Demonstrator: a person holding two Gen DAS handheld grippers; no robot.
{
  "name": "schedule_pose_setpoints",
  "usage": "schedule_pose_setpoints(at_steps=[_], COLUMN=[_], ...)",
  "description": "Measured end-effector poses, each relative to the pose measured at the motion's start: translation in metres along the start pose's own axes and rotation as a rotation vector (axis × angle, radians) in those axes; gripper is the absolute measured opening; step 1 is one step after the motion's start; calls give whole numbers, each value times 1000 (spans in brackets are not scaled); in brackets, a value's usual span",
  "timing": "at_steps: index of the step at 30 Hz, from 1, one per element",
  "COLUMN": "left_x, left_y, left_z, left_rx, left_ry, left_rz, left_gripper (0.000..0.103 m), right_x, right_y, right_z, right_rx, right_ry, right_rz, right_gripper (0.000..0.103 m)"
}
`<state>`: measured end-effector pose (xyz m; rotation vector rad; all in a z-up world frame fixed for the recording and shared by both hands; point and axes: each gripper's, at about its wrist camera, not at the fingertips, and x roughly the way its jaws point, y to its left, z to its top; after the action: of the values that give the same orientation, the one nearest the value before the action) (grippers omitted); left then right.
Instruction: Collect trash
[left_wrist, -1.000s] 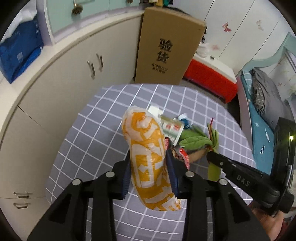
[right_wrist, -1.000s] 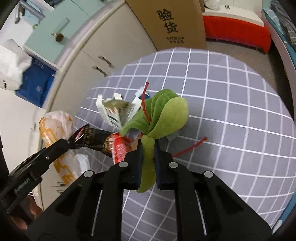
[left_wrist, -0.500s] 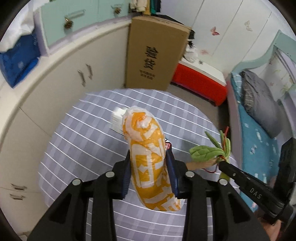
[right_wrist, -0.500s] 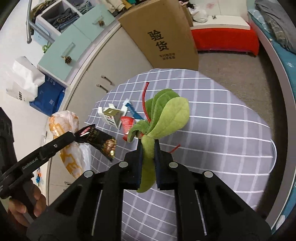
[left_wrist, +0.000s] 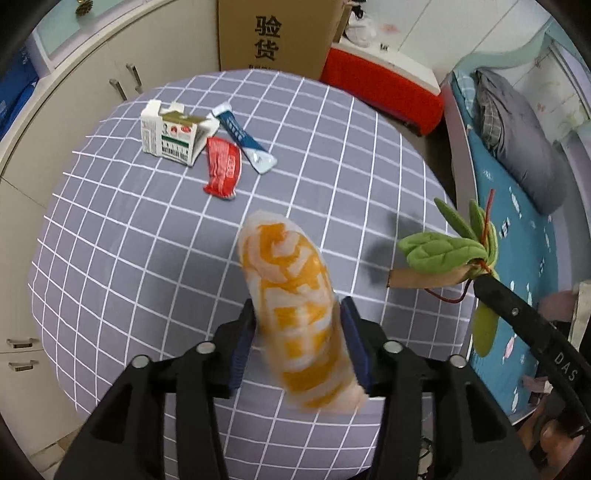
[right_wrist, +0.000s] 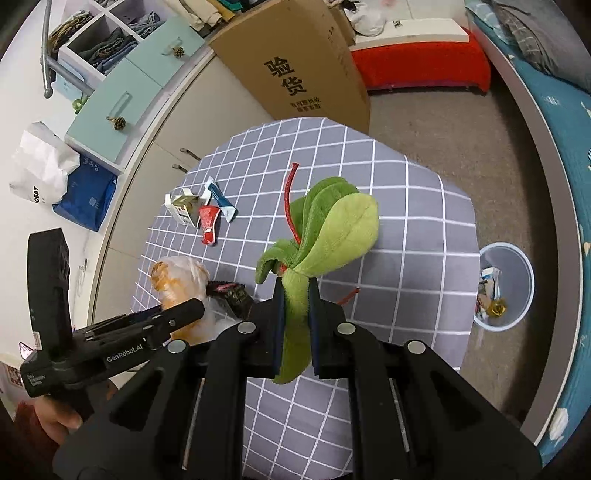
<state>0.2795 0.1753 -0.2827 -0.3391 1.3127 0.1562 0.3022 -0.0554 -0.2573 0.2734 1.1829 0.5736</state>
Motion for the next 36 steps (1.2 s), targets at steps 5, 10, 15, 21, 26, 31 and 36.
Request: schedule_pose_setpoints(at_steps=[5, 10, 15, 21, 26, 31, 36], left_x=[-8, -20, -16, -17, -10, 14, 21], left_y=[6, 0, 15, 42, 65, 76, 77], left_z=[-1, 4, 2, -11, -23, -31, -32], left_rx=[0, 27, -57, -96, -141, -128, -109], left_ry=[-39, -61, -43, -64, -36, 46, 58], left_rz=[14, -11, 19, 108, 139, 132, 91], left_gripper=[34, 3, 31, 54, 59, 59, 40], right_x=[1, 1, 1, 17, 27, 37, 39], right_y=[0, 2, 4, 15, 31, 44, 49], right_z=[-2, 1, 3, -1, -5, -9, -12], right_rx=[8, 0, -22, -35, -53, -63, -69], right_ry=[-1, -3, 4, 26, 41, 51, 56], right_rz=[8, 12, 16, 26, 29, 19, 7], right_gripper=[12, 12, 12, 12, 12, 12, 12])
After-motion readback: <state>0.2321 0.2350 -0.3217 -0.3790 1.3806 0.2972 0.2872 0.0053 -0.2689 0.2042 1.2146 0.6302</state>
